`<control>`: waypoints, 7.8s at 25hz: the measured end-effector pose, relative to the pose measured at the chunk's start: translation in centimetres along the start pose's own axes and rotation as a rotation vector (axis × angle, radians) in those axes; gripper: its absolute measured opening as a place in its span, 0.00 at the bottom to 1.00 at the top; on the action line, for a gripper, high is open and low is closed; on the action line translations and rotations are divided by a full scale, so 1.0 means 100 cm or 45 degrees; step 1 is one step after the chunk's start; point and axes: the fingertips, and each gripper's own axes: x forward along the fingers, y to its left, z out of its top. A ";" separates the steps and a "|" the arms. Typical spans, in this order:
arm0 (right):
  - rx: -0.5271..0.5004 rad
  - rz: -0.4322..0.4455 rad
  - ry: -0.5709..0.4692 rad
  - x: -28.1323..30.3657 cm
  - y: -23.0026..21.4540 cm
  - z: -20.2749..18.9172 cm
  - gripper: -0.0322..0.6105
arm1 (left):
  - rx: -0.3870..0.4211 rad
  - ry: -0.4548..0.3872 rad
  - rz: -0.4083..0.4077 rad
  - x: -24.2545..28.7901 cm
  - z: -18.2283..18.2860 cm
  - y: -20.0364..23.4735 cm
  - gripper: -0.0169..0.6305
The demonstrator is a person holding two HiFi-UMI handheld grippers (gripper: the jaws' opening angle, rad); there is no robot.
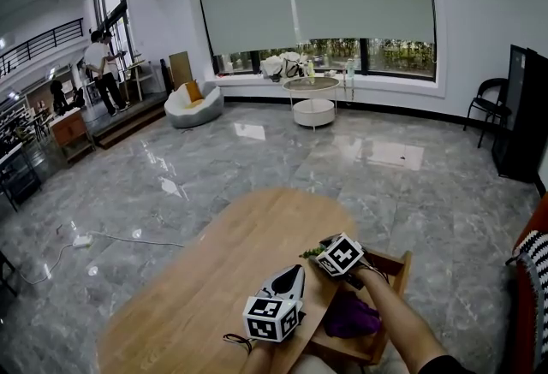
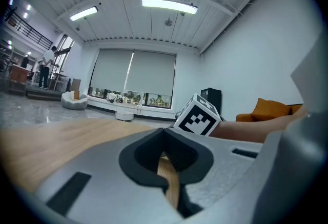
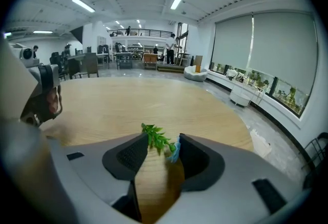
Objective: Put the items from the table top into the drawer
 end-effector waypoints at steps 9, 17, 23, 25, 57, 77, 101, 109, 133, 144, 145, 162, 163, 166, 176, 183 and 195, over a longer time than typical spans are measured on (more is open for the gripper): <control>-0.084 -0.020 0.012 -0.001 0.005 -0.002 0.18 | -0.015 -0.003 0.007 -0.001 0.000 0.003 0.03; -0.031 -0.023 -0.042 -0.006 0.000 0.002 0.14 | -0.013 -0.004 0.003 0.000 0.001 0.002 0.03; -0.013 -0.006 -0.065 -0.009 0.004 0.001 0.14 | -0.015 0.011 0.000 0.000 -0.002 -0.001 0.03; -0.008 -0.006 -0.080 -0.013 0.004 0.002 0.14 | -0.010 0.019 -0.007 0.002 -0.003 -0.004 0.03; 0.077 -0.025 -0.169 -0.094 -0.010 -0.052 0.14 | 0.054 0.024 0.035 0.014 -0.002 -0.053 0.03; 0.100 0.015 -0.047 -0.109 0.027 -0.126 0.14 | 0.073 0.019 0.020 0.005 -0.014 -0.098 0.03; 0.095 0.122 0.023 -0.098 0.054 -0.154 0.26 | 0.068 0.066 0.047 -0.002 -0.038 -0.108 0.03; 0.154 0.176 -0.009 -0.099 0.058 -0.149 0.43 | 0.062 0.073 0.047 -0.001 -0.040 -0.105 0.03; 0.202 0.199 -0.076 -0.113 0.062 -0.137 0.42 | 0.081 0.062 0.044 -0.008 -0.033 -0.110 0.03; 0.234 0.154 -0.172 -0.139 0.060 -0.117 0.20 | 0.091 0.048 0.058 -0.022 -0.025 -0.114 0.03; 0.239 0.150 -0.188 -0.142 0.061 -0.116 0.17 | 0.091 0.048 0.060 -0.023 -0.025 -0.114 0.03; 0.238 0.084 -0.468 -0.197 0.062 -0.087 0.08 | 0.115 0.049 0.084 -0.029 -0.020 -0.127 0.03; 0.228 0.083 -0.478 -0.199 0.063 -0.087 0.08 | 0.118 0.049 0.082 -0.028 -0.020 -0.129 0.03; 0.197 0.060 -0.506 -0.203 0.062 -0.085 0.08 | 0.110 0.052 0.077 -0.026 -0.023 -0.132 0.03; 0.197 0.034 -0.635 -0.223 0.066 -0.078 0.08 | 0.110 0.015 0.085 -0.034 -0.019 -0.140 0.03; 0.178 0.024 -0.685 -0.237 0.076 -0.074 0.08 | 0.107 -0.019 0.097 -0.046 -0.018 -0.146 0.03; 0.160 -0.034 -0.749 -0.249 0.090 -0.083 0.08 | 0.097 -0.101 0.084 -0.069 -0.019 -0.170 0.03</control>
